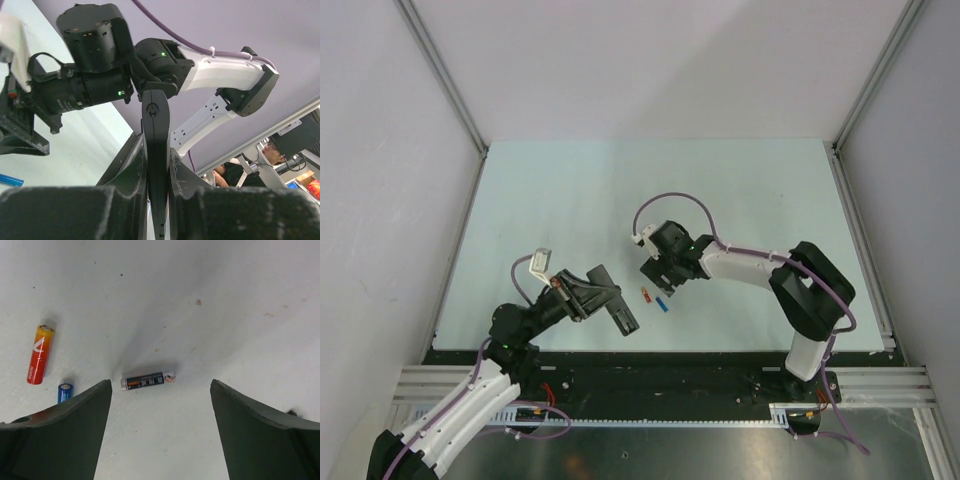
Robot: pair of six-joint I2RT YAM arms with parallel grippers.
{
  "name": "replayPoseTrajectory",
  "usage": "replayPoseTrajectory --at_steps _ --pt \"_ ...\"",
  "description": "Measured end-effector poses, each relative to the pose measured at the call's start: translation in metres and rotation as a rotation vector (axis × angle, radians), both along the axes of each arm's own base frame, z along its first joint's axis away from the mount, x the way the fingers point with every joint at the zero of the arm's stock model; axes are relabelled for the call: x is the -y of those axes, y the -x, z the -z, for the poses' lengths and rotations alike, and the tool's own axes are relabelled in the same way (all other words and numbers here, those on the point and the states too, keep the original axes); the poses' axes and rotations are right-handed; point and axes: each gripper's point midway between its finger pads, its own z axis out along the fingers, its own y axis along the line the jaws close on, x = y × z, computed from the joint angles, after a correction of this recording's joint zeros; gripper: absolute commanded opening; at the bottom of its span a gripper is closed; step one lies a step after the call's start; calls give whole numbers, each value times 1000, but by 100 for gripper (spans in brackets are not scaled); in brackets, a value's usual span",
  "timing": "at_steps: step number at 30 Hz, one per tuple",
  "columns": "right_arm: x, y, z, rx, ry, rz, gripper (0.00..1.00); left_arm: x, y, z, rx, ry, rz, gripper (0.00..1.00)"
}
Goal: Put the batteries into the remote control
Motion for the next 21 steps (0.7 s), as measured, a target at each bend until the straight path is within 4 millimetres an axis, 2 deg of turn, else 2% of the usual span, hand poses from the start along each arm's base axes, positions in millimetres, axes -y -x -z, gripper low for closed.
replayPoseTrajectory --at_steps 2,5,8,10,12,15,21 --pt "3 0 -7 12 -19 47 87 0 0 0 0 0 0 0" --pt "3 -7 -33 65 -90 165 84 -1 0 -1 2 4 -7 0" --pt "4 -16 -59 113 -201 365 77 -2 -1 -3 8 12 -16 0" --pt "8 -19 -65 106 -268 542 68 -3 -3 -3 4 13 -24 0" --pt "15 -18 -61 81 -308 706 58 -3 -4 -3 1 14 -31 0" --pt "27 -12 -53 36 -341 938 53 -3 -6 -2 -6 12 -39 0" --pt "29 -4 -38 -16 -370 1163 46 -4 -10 1 -25 8 -59 0"
